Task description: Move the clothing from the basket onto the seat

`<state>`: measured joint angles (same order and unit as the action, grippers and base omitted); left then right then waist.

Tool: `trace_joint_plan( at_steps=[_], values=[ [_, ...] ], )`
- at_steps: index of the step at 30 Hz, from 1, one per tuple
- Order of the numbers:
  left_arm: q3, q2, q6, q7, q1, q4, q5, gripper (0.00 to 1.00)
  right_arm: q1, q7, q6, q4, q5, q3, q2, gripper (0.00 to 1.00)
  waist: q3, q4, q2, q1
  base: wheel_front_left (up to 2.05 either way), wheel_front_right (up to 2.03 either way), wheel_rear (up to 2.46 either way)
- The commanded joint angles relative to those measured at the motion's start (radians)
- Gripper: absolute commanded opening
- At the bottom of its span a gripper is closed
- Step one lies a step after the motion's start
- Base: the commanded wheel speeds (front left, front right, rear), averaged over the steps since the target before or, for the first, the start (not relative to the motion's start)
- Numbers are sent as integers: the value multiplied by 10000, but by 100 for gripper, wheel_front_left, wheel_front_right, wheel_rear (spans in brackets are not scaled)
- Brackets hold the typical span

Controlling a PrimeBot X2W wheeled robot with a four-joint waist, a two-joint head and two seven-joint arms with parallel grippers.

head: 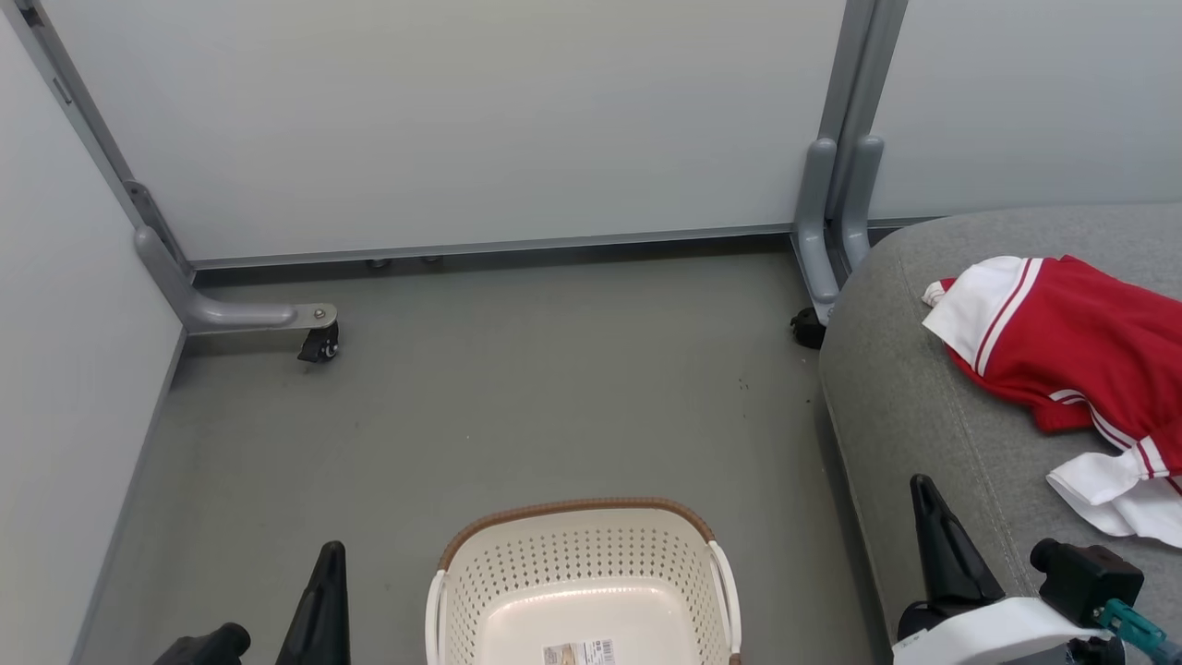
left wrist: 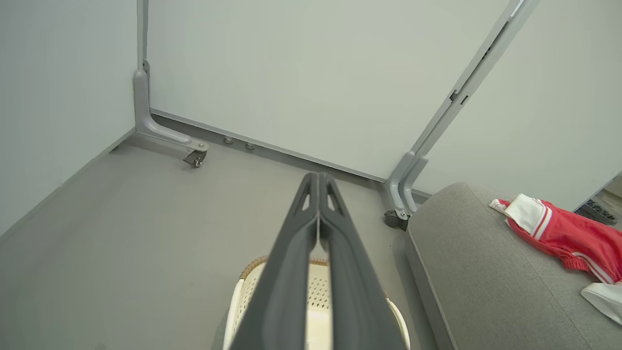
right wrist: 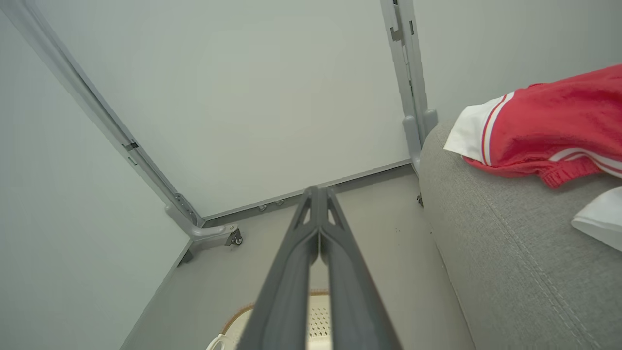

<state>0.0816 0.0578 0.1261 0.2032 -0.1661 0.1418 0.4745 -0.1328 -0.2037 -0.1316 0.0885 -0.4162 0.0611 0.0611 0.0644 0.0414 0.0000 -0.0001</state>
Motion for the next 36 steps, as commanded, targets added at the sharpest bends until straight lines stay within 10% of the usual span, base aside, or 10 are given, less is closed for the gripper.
trace_joint_plan(
  at_steps=[1, 36],
  values=[
    [-70, 125, 0, -68, 370, -63, 447, 0, 310, 63, 2, -73, -462, -50, 89, 0, -8, -5, 0, 1, 0, 0, 0],
    [-594, 281, 35, -1175, 1449, 394, 5506, 0, 1247, 1164, 6, 613, -5781, -466, 257, 0, -224, -137, 0, 1, 0, 0, 0]
  ],
)
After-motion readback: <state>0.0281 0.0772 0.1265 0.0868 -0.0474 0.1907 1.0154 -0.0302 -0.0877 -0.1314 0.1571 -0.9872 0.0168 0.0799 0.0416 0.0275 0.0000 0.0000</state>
